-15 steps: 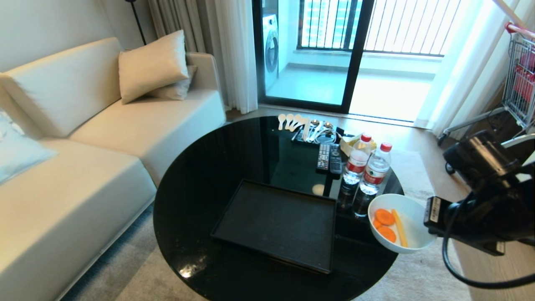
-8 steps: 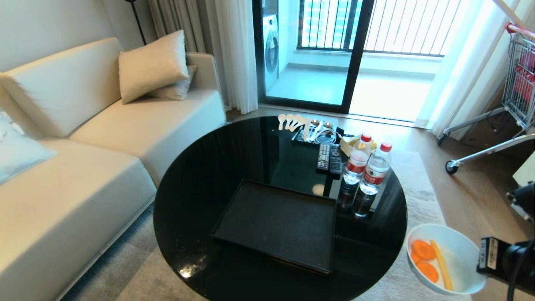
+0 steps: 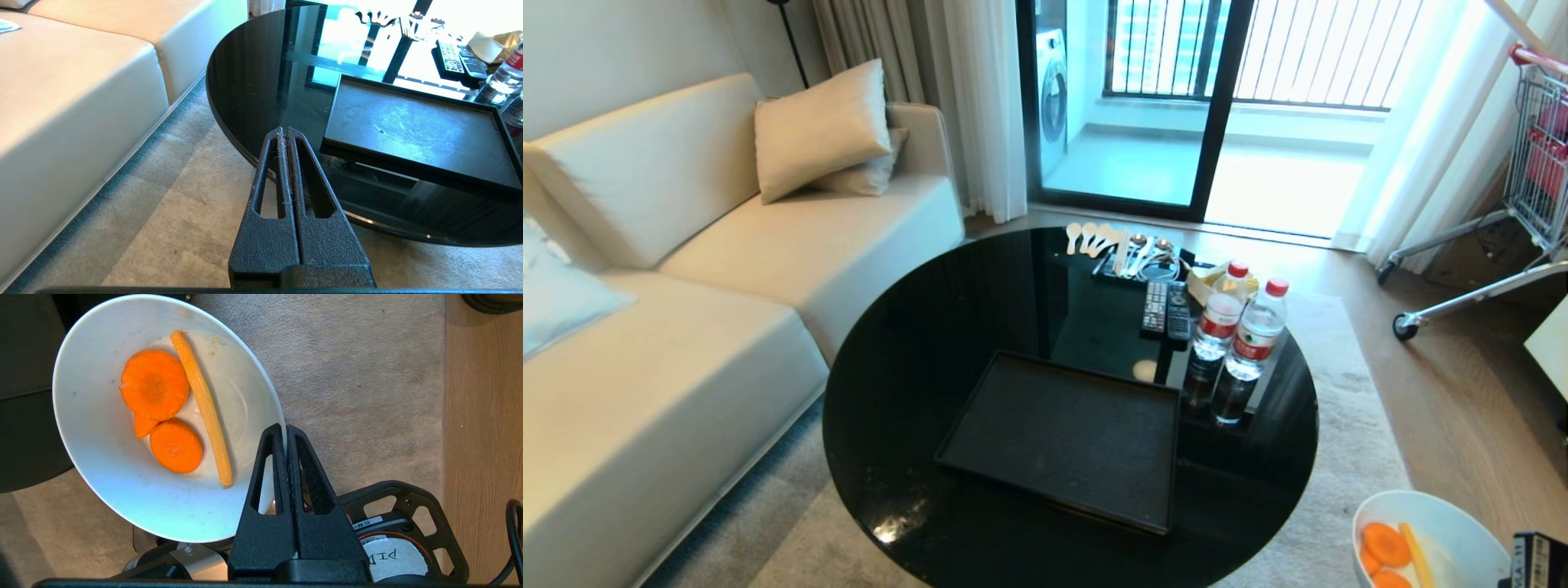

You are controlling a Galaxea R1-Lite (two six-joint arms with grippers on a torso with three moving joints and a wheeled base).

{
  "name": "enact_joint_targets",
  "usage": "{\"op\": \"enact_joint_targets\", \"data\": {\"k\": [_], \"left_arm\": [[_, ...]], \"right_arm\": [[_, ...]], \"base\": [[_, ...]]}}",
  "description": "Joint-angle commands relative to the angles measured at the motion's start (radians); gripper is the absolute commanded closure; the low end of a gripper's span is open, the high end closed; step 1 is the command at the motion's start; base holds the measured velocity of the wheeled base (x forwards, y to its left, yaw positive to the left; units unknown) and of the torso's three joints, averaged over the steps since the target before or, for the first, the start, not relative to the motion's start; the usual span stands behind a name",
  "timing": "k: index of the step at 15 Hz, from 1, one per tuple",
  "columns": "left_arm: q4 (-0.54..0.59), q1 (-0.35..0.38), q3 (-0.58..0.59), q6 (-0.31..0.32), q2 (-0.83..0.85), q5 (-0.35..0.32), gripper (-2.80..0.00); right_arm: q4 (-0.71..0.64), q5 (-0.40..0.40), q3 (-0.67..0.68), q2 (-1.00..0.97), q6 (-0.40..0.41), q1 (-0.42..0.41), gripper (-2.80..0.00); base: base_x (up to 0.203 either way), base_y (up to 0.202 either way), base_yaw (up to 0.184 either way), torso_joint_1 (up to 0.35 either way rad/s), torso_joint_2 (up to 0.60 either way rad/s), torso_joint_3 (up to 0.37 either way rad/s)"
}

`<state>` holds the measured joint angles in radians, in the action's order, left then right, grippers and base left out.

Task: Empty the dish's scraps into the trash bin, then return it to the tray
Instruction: Move the bowl over the trash can

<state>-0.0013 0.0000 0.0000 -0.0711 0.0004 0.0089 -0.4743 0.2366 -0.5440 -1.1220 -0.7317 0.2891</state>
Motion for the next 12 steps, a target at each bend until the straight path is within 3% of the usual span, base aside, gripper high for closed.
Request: {"op": "enact_joint_targets", "data": {"k": [1, 12], "left_arm": [[0.000, 0.000, 0.000, -0.001, 0.000, 0.000, 0.00], [0.000, 0.000, 0.000, -0.001, 0.000, 0.000, 0.00]], "right_arm": [[-0.004, 0.001, 0.002, 0.019, -0.003, 0.001, 0.00], [-0.009, 0.001, 0.018, 0.054, 0.002, 0.013, 0.00]], "base": [[0.000, 0.000, 0.000, 0.000, 0.00, 0.000], [0.000, 0.000, 0.000, 0.000, 0.00, 0.000]]}}
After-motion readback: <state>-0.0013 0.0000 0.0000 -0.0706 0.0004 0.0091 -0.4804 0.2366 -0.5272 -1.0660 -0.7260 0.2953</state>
